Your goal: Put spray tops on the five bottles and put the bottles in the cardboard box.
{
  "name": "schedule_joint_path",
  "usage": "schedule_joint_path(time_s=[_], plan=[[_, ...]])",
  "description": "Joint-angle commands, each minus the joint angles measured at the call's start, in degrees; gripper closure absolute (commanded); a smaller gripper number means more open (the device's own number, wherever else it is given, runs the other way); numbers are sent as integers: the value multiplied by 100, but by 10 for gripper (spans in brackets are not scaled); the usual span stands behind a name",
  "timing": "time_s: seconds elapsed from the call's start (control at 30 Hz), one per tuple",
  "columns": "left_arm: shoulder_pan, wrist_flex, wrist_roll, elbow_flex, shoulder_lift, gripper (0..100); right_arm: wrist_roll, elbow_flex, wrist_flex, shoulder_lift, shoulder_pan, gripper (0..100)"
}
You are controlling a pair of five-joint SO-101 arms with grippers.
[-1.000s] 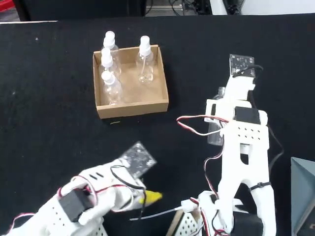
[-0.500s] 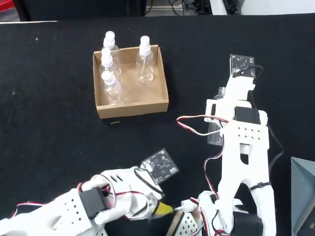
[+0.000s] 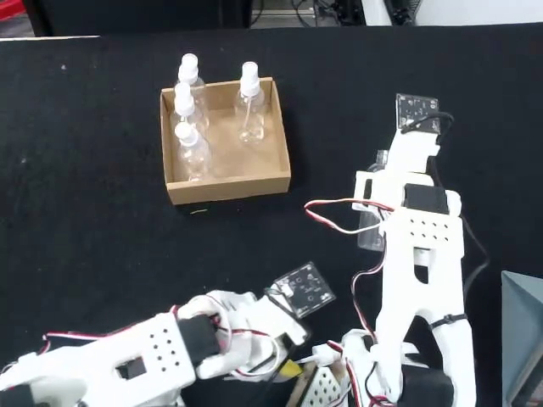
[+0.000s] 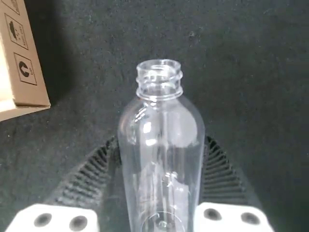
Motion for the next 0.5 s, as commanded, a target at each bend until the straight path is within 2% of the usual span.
schedule_joint_path(time_s=[0.0,0.47], plan=[[84,-114,18,-620,545,709,0,-57,-132,-277,149,848],[84,-123,9,-1323,2066,709,-18,-84,-123,-303,352,847]])
